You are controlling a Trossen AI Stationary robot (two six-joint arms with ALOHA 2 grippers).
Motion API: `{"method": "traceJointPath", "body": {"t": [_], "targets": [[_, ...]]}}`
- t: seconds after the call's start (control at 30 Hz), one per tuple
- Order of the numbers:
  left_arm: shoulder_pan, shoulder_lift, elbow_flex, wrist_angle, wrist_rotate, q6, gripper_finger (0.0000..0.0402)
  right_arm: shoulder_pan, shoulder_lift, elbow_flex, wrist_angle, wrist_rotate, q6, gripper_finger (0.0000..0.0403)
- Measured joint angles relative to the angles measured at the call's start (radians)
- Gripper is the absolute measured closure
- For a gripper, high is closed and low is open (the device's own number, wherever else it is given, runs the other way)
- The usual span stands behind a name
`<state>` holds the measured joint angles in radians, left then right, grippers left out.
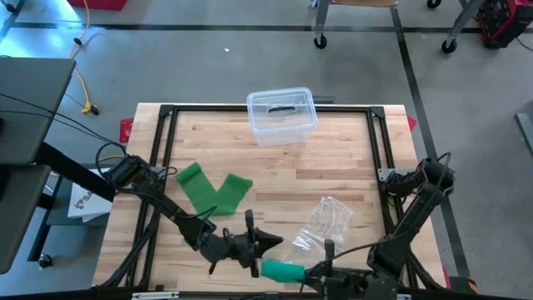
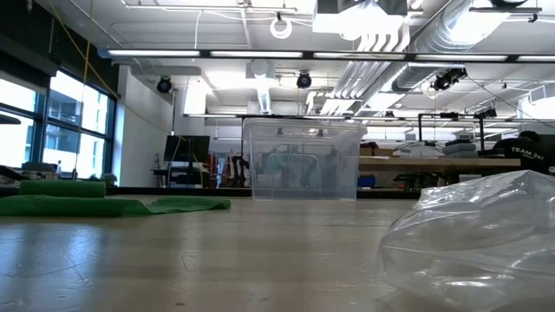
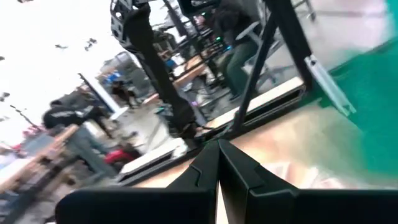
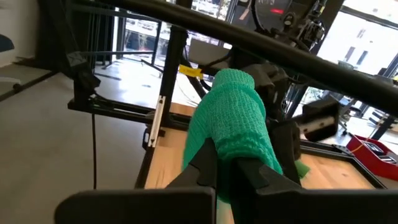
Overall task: Roll bandage
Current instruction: Roll the blue bandage
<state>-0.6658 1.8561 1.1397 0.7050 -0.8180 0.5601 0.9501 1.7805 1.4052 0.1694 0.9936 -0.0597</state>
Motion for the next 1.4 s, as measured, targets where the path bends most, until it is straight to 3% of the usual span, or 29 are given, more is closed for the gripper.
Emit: {"method": "traceJointPath", "body": {"t": [0.17, 0.3, 0.53, 0.8, 1.03, 1.23, 1.4], "targets": [[-0.026, -0.001, 0.0, 0.001, -0.087, 0.09, 0.0401, 0.007, 0.0, 0.0, 0.0, 0.0, 0.0, 0.04], [-0.046, -0.013, 0.0, -0.002, -0.094, 0.099, 0.0401, 0.006, 0.0, 0.0, -0.002, 0.001, 0.015, 0.04], [-0.075, -0.053, 0.0, -0.09, -0.067, -0.015, 0.0397, 0.008, 0.0, 0.0, 0.001, 0.08, -0.006, 0.04], [-0.067, -0.188, 0.0, -0.355, 0.263, -0.273, 0.0361, 0.037, 0.0, 0.0, 0.065, 0.15, -0.081, 0.04], [0.055, -0.148, 0.001, -0.446, 0.592, -0.45, 0.0295, 0.053, 0.0, 0.0, 0.141, 0.213, -0.185, 0.04], [0.138, -0.041, 0.001, -0.27, 0.734, -0.479, 0.023, 0.081, 0.0, 0.0, 0.116, 0.249, -0.175, 0.04], [0.192, 0.102, 0.001, 0.064, 0.865, -0.483, 0.0191, 0.131, 0.0, 0.0, 0.102, 0.367, -0.149, 0.04]]}}
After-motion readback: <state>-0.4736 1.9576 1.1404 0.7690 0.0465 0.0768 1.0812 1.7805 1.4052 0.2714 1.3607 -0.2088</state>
